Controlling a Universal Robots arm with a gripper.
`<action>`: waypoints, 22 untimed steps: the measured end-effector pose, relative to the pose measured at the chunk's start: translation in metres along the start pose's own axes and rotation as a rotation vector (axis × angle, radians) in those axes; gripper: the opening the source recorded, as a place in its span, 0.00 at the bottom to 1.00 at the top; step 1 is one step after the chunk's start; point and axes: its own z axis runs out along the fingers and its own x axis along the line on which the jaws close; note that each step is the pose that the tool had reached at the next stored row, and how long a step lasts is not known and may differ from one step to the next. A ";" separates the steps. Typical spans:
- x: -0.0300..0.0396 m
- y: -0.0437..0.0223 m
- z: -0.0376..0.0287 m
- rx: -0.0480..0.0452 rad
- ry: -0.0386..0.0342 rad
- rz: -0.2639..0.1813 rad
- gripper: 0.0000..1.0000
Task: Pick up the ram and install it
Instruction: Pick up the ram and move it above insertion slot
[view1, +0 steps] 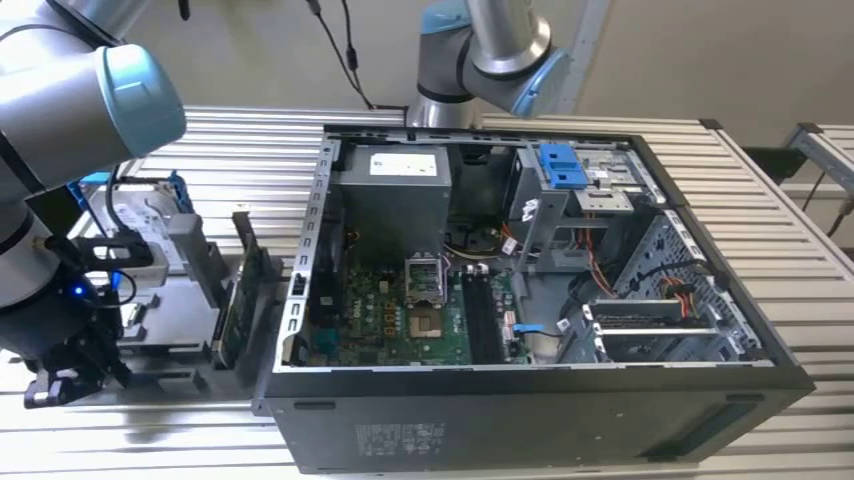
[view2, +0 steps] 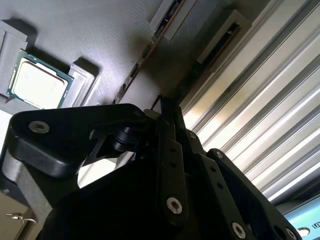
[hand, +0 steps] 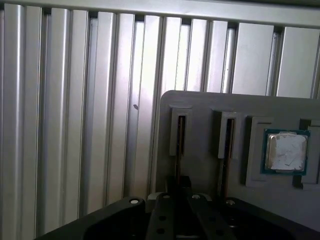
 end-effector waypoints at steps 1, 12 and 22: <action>0.0000 0.0000 0.0000 0.0000 0.0000 0.000 0.14; 0.0000 -0.0002 -0.0099 0.0000 0.0000 0.000 0.14; 0.0000 -0.0003 -0.0197 -0.0001 0.0001 0.000 0.14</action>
